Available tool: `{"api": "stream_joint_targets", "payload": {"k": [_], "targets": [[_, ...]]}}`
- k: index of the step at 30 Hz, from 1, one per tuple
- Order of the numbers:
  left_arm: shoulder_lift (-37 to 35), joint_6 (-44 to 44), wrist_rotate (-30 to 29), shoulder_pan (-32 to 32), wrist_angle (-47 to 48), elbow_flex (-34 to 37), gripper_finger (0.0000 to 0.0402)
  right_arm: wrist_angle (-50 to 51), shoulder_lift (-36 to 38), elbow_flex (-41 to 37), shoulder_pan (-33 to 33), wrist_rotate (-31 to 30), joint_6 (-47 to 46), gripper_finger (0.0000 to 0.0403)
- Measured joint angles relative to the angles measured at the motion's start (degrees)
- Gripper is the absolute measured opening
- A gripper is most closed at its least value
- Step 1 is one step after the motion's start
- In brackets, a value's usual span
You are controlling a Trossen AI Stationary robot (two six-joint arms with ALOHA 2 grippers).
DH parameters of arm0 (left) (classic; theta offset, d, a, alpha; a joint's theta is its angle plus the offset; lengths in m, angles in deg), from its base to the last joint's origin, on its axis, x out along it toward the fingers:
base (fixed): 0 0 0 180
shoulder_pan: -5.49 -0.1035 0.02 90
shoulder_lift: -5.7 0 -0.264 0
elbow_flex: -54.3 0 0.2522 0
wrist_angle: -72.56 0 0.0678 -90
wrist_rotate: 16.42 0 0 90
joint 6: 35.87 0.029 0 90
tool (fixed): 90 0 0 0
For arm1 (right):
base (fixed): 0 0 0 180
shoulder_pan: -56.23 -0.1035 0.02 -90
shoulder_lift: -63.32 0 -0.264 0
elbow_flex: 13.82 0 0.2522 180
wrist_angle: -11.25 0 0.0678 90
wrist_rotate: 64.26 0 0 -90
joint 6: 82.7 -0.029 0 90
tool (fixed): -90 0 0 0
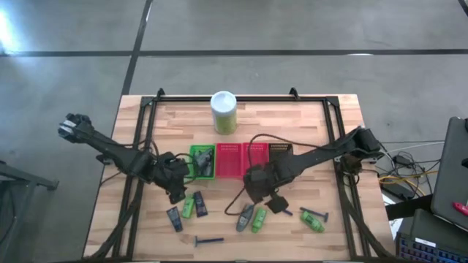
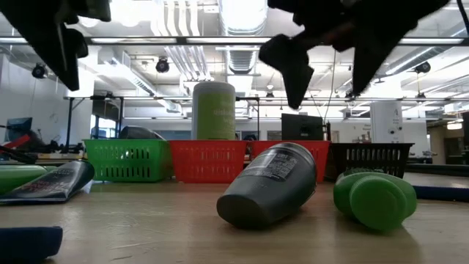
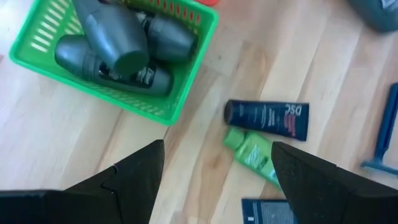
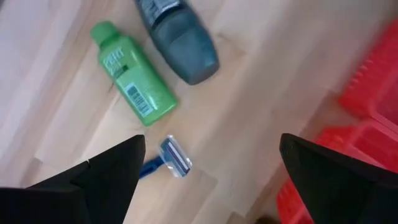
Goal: Pick & Place Travel size toiletries
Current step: Put the gray deodorant into the green bin
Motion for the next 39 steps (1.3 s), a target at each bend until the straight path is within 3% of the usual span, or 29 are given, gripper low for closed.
{"api": "stream_joint_targets", "payload": {"k": [13, 18, 39], "targets": [[0.0, -1.04, -2.29, 1.53, 0.18, 0.0, 0.03, -13.47, -5.85, 0.04, -2.85, 1.36, 14.99, 0.0368], [0.0, -1.33, -2.32, 1.51, 0.2, 0.0, 0.03, -15.8, -9.55, -0.07, -2.9, 1.28, 14.26, 0.0368], [0.0, -1.57, -3.3, 1.51, 0.16, 0.0, 0.03, -21.72, -13.44, -0.5, -2.79, 3.22, 13.19, 0.0368]]}}
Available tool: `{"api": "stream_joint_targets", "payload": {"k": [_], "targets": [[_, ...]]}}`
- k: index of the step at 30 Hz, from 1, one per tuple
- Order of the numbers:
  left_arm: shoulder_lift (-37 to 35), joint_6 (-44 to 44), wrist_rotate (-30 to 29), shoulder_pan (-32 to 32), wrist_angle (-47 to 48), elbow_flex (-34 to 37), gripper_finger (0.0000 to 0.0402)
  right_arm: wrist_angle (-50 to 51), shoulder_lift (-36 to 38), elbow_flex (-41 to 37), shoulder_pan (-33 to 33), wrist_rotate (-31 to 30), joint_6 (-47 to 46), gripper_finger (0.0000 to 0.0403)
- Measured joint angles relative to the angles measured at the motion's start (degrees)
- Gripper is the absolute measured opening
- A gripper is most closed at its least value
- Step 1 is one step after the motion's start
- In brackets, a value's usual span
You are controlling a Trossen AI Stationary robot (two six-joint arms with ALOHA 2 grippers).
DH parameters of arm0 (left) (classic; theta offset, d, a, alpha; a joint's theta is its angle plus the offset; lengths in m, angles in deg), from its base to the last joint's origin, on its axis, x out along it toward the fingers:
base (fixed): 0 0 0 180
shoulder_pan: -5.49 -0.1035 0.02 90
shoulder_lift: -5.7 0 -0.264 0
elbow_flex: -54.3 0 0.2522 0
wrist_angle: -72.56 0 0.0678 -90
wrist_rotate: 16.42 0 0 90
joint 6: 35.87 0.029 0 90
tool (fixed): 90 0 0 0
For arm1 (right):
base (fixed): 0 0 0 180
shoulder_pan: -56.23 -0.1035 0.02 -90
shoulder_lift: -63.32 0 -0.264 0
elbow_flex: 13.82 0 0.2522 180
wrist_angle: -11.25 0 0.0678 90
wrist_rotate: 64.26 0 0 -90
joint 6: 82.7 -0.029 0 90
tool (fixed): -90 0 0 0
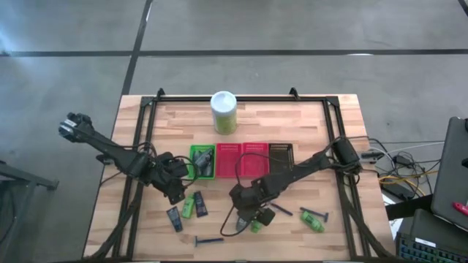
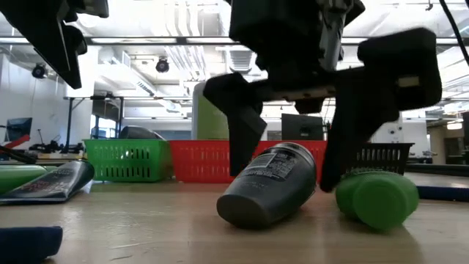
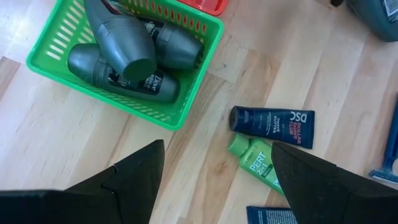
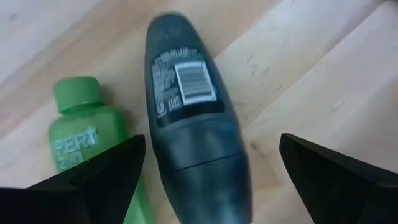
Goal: Pick & Place Travel size toiletries
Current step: Put the gray deodorant into the green bin
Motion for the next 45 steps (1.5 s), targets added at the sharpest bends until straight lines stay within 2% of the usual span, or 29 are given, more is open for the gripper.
{"api": "stream_joint_targets", "payload": {"k": [3, 17, 23, 29, 32, 35, 40, 42, 45], "targets": [[0.0, -0.52, 0.0, 0.0, 0.0, 0.02, 0.03, -0.4, 0.21, 0.02, 0.0, -0.01, -0.07, 0.0357], [0.0, -1.04, 0.07, 0.0, 0.0, 0.04, 0.03, -1.98, -0.5, -0.85, -0.02, -0.03, -0.5, 0.0251], [0.0, -1.3, 0.13, 0.0, -0.24, 0.07, 0.03, -0.63, -0.02, -0.42, -0.04, -1.89, -4.04, 0.0214], [0.01, 1.56, -0.1, 0.01, -3.48, 0.07, 0.03, 1.61, 4.4, -0.15, 0.65, -4.31, -9.91, 0.0201], [0.0, 4.83, -2.7, 0.35, -6.45, -0.04, 0.03, 2.02, 7.87, -0.17, 2.01, -4.75, -15.58, 0.0203], [0.02, 13.25, -6.25, 1.42, -11.6, -0.11, 0.03, 1.91, 11.84, -0.17, 4.01, -4.82, -22.27, 0.0204], [1.75, 41.54, -10.54, 4.19, -20.13, -0.02, 0.03, 1.51, 16.29, -0.07, 8.19, -3.19, -32.89, 0.02], [2.75, 52.74, -15.33, 4.61, -20.99, 0.02, 0.03, 1.46, 17.11, 0.09, 9.34, -1.78, -35.4, 0.0201], [3.94, 62.0, -25.39, 4.7, -23.66, 0.02, 0.03, 1.42, 17.51, 0.47, 9.97, 0.41, -38.1, 0.0204]]}}
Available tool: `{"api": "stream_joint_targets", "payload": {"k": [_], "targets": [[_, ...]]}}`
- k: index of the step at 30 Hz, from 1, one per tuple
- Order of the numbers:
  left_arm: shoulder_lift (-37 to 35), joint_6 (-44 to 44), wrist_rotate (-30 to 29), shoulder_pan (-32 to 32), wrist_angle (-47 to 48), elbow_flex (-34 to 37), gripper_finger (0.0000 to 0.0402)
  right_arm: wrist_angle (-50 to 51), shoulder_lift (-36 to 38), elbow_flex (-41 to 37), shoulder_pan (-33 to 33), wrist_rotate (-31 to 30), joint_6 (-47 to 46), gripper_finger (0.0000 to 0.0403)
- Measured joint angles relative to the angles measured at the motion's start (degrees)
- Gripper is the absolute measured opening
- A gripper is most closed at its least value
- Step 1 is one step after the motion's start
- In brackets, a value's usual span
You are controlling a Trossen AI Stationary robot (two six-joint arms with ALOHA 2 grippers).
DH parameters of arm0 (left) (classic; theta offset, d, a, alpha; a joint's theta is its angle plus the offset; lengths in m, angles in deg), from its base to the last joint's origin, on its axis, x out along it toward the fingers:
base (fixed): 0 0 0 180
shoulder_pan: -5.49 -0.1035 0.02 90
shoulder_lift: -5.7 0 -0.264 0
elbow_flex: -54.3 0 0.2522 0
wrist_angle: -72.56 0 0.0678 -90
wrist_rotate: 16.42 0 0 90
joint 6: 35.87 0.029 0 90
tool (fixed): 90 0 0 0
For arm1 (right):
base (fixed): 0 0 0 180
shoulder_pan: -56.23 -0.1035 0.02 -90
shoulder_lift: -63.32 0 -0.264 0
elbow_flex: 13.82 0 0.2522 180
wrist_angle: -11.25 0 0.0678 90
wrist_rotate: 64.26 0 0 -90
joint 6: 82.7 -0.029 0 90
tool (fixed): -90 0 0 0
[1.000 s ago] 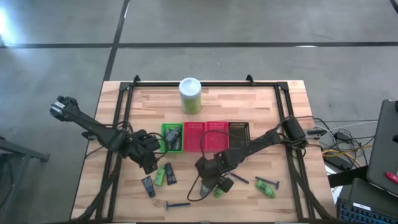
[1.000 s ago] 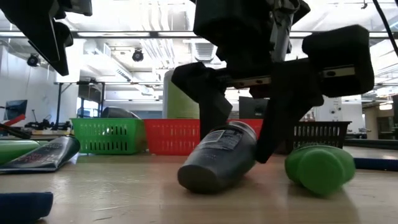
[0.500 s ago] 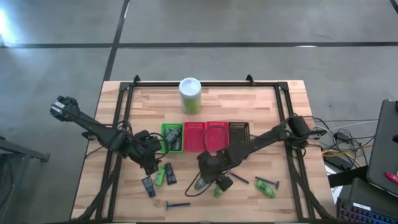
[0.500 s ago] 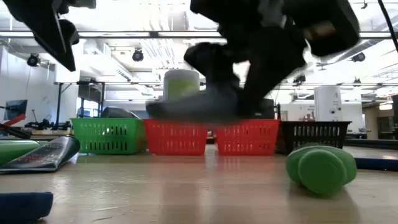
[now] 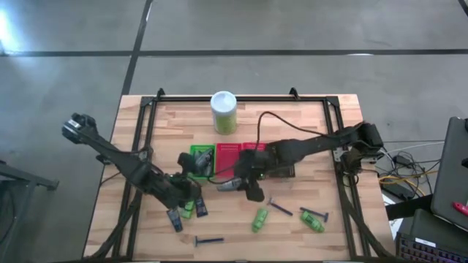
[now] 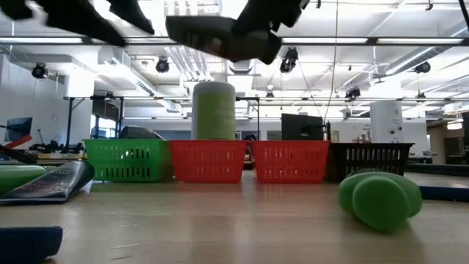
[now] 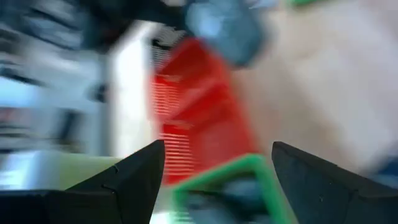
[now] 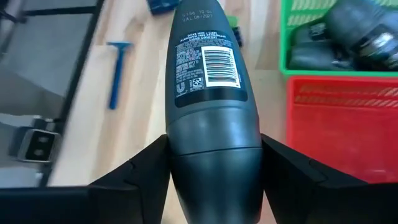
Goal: Pick & Place Travel size toiletries
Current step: Put the gray deodorant into the green bin
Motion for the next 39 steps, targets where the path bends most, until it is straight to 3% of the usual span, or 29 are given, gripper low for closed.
{"api": "stream_joint_targets", "payload": {"k": [3, 11, 39], "targets": [[0.98, 4.53, -6.21, -0.61, -5.3, 0.0, 0.03, -0.04, 0.0, 0.77, -0.13, 0.87, -1.35, 0.0204], [3.07, 10.66, -5.27, -1.05, -17.16, 0.0, 0.03, -0.08, -0.07, 2.87, 0.13, 1.3, -2.53, 0.0204], [3.64, 11.24, -2.61, -1.39, -20.25, 0.81, 0.03, -1.03, 0.22, 4.84, 2.08, 2.62, -8.44, 0.0199]]}}
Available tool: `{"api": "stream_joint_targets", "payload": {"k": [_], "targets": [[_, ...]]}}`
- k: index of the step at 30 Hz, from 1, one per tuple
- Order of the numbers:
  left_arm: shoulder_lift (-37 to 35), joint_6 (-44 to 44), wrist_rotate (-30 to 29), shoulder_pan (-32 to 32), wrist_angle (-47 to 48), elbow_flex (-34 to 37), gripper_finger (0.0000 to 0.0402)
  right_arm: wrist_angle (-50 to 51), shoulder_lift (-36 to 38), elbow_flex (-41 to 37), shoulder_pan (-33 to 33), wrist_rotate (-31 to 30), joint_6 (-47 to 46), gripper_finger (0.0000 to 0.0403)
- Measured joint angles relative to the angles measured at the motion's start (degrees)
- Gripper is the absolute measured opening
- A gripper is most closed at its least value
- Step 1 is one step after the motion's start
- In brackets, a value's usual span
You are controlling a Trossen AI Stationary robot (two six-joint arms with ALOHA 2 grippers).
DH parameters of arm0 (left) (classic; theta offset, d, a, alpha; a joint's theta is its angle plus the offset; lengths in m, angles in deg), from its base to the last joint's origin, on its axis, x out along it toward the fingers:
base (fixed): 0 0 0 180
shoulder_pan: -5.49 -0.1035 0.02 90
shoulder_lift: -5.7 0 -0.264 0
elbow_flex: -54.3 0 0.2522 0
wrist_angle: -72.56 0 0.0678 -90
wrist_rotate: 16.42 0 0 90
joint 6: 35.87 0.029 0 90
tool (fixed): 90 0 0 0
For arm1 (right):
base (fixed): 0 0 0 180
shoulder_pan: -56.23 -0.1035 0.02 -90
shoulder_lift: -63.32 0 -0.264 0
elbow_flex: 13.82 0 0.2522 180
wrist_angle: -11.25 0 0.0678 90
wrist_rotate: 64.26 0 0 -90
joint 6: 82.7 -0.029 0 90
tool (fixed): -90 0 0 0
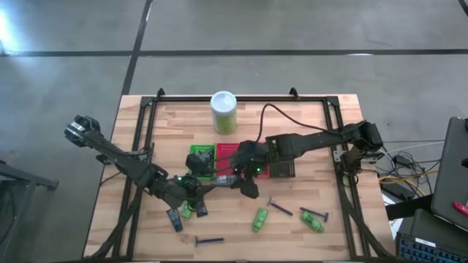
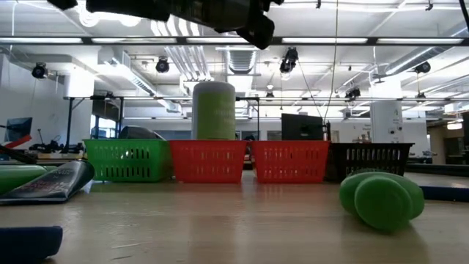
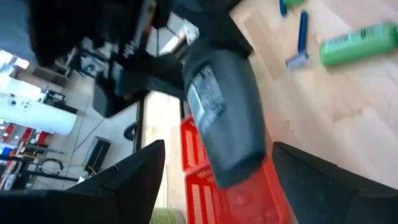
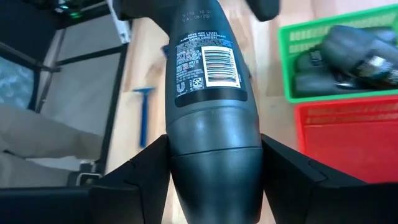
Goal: Pick & Place Travel size toiletries
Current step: Put the gray deodorant into the green bin
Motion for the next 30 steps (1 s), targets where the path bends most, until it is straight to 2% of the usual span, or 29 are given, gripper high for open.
{"api": "stream_joint_targets", "payload": {"k": [4, 10, 23, 26, 30], "targets": [[0.0, 3.97, 0.08, -1.08, -5.25, 0.02, 0.03, -2.4, 0.0, 0.0, 0.2, 0.11, -0.31, 0.0201], [1.18, 5.88, 3.23, -2.52, -7.46, 0.03, 0.0294, -3.93, 0.04, 0.02, 1.01, 0.47, -2.77, 0.0201], [3.26, 12.14, 2.37, -3.16, -11.4, -0.05, 0.0204, -3.73, 0.04, 0.02, 1.01, 1.89, -3.24, 0.0205], [3.26, 12.46, 2.58, -3.3, -11.52, -0.07, 0.0195, -3.64, 0.04, 0.02, 0.99, 2.37, -3.13, 0.0206], [3.26, 12.59, 1.42, -3.33, -11.04, -0.07, 0.0193, -3.17, 0.36, 0.02, 1.03, 2.15, -3.38, 0.0236]]}}
